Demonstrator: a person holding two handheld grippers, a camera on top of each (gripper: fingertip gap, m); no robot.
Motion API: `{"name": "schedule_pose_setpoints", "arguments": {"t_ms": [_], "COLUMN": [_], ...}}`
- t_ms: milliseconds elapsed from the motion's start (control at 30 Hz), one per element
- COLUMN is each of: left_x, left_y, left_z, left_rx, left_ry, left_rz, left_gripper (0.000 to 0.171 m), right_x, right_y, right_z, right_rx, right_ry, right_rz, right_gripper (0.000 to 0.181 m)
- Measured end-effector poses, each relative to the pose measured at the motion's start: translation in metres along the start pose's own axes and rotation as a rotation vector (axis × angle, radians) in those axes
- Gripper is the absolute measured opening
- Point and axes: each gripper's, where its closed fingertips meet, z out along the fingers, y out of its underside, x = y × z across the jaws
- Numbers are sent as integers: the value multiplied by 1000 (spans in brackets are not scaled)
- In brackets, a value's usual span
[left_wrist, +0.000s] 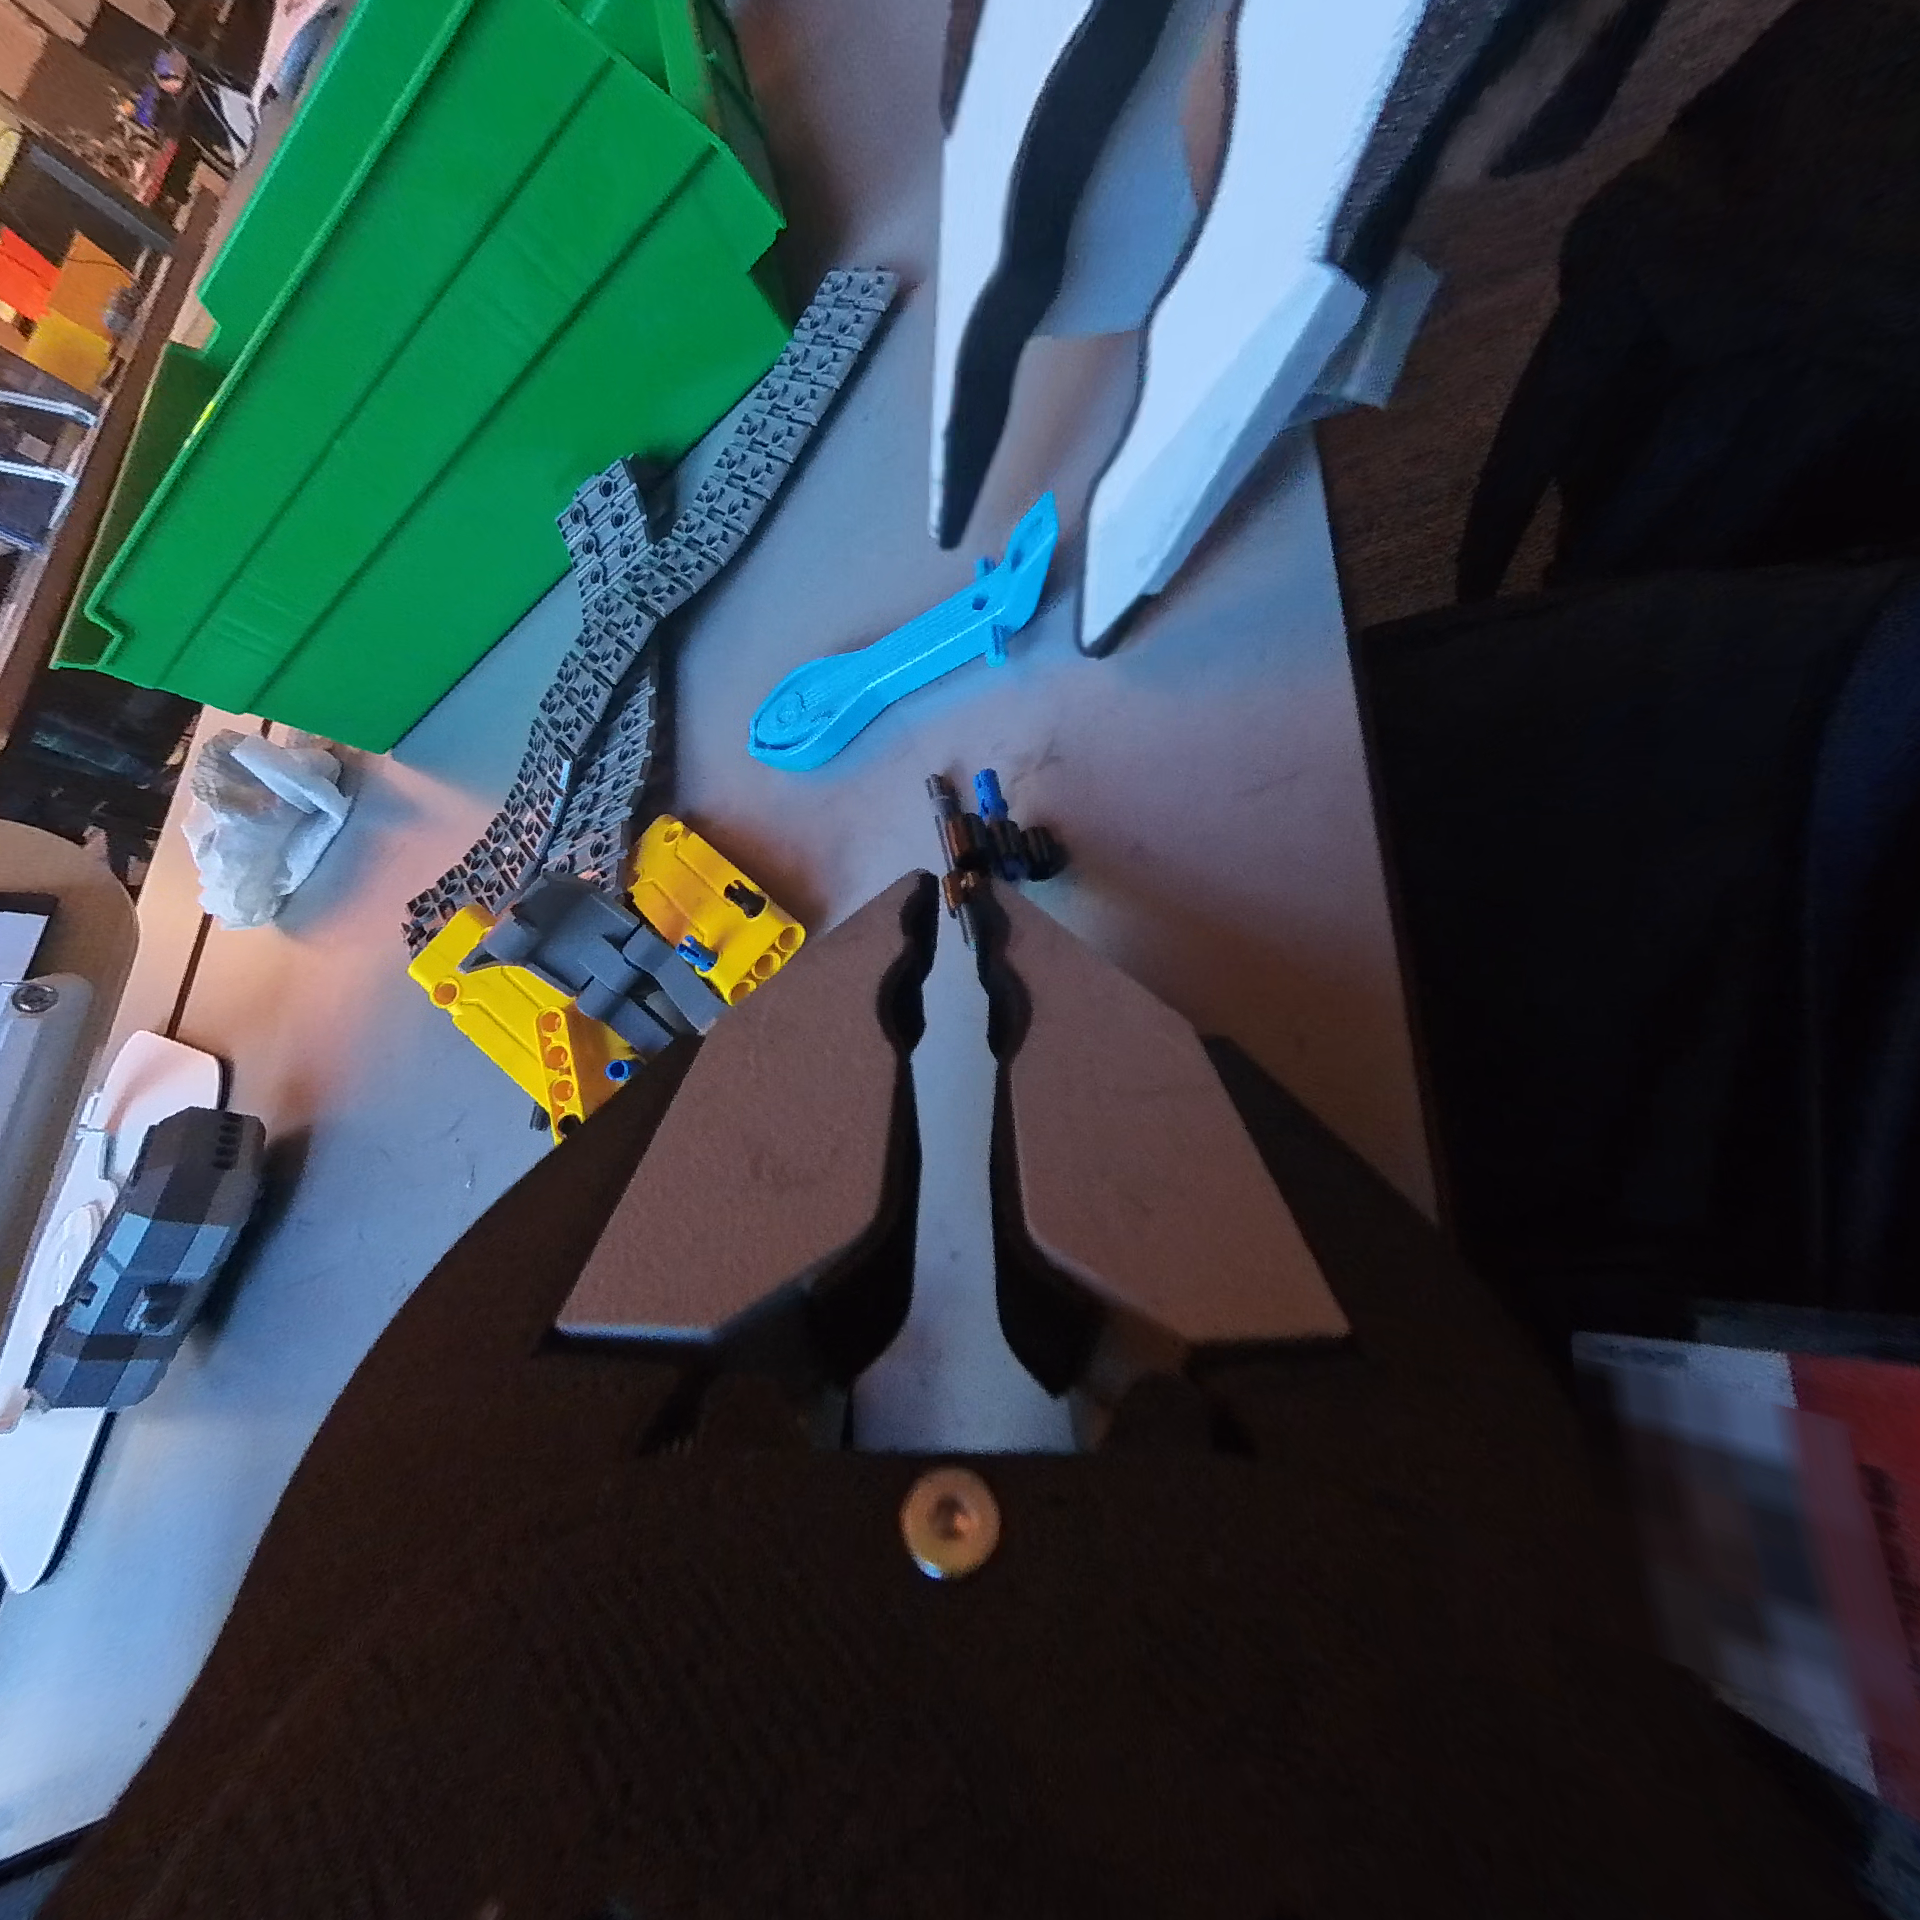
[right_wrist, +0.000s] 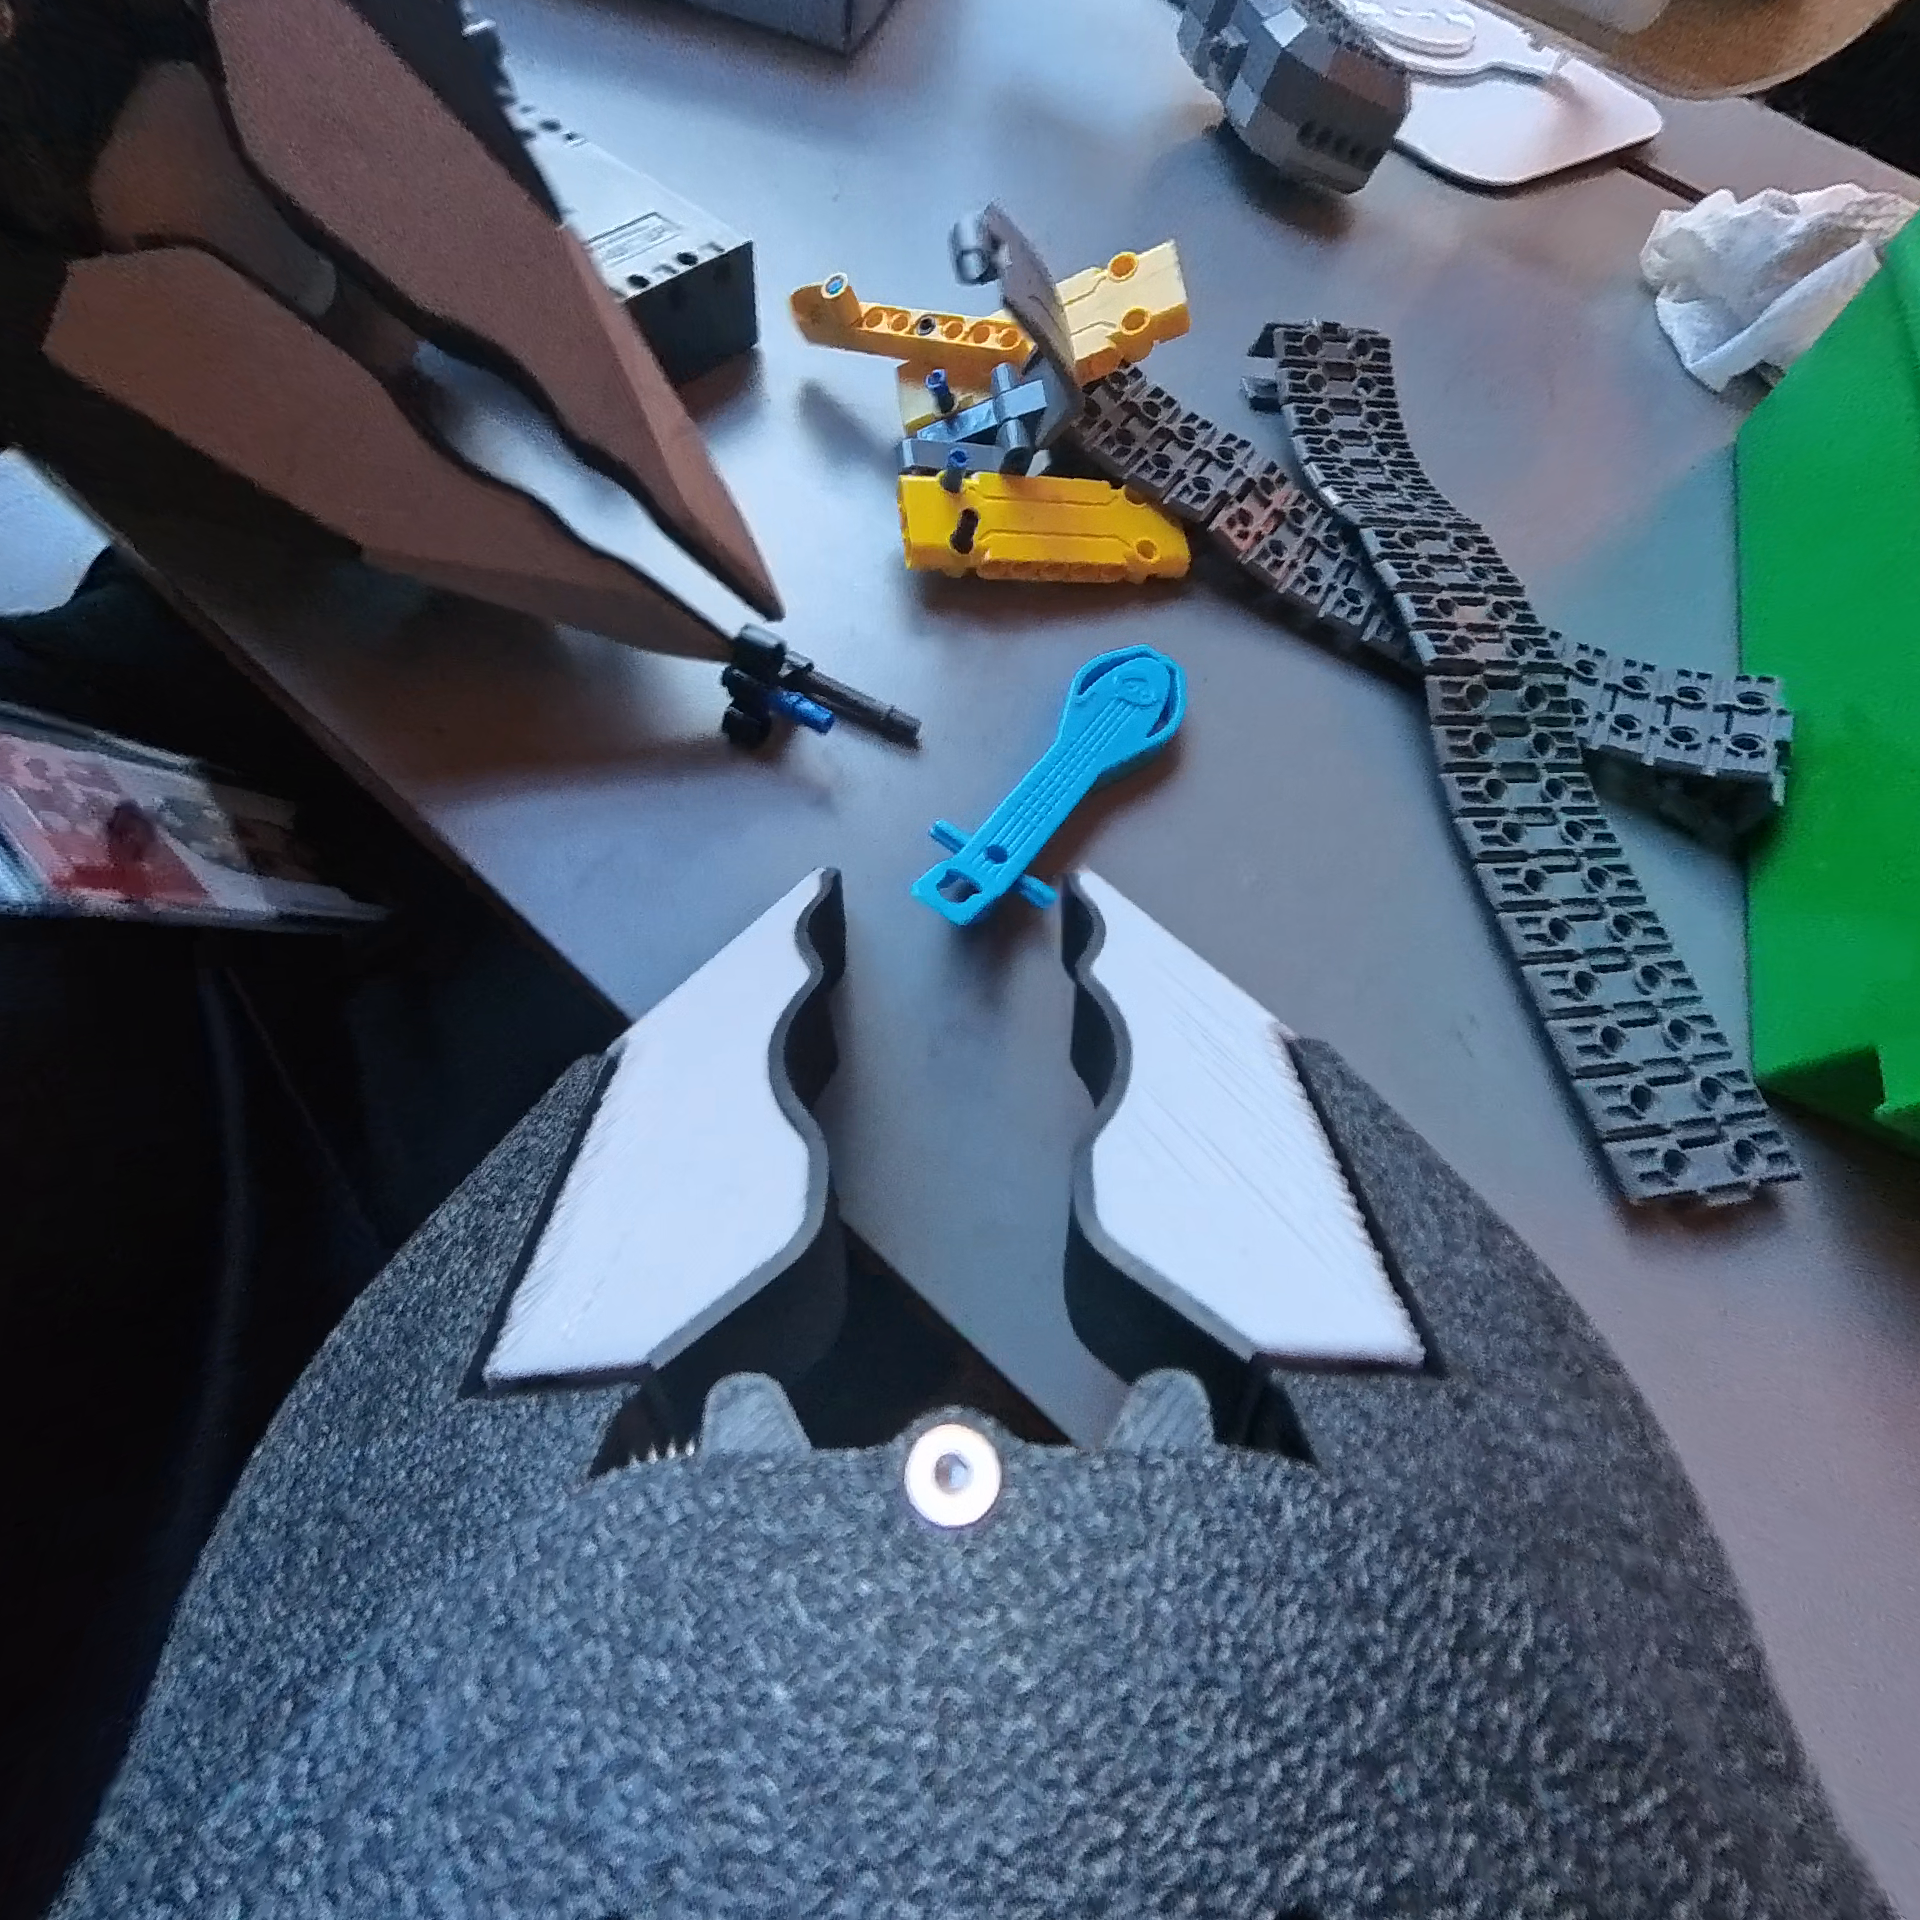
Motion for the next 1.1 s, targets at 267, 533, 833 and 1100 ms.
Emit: {"name": "schedule_pose_setpoints", "arguments": {"t_ms": [267,533,833,1100], "left_x": [-3,-5,-5,-2], "left_y": [3,5,7,3], "left_z": [-7,-9,-8,-10], "left_rx": [9,9,-5,23], "left_ry": [-5,26,38,102], "left_rz": [-35,-92,-110,-178], "left_gripper": [6,8,9,16], "right_x": [8,10,29,23], "right_y": [-3,7,-5,9], "right_z": [2,-16,-29,7], "right_rx": [-5,-17,-23,-206], "right_ry": [-5,-69,10,-27], "right_rz": [68,38,80,131], "right_gripper": [24,7,29,45]}}
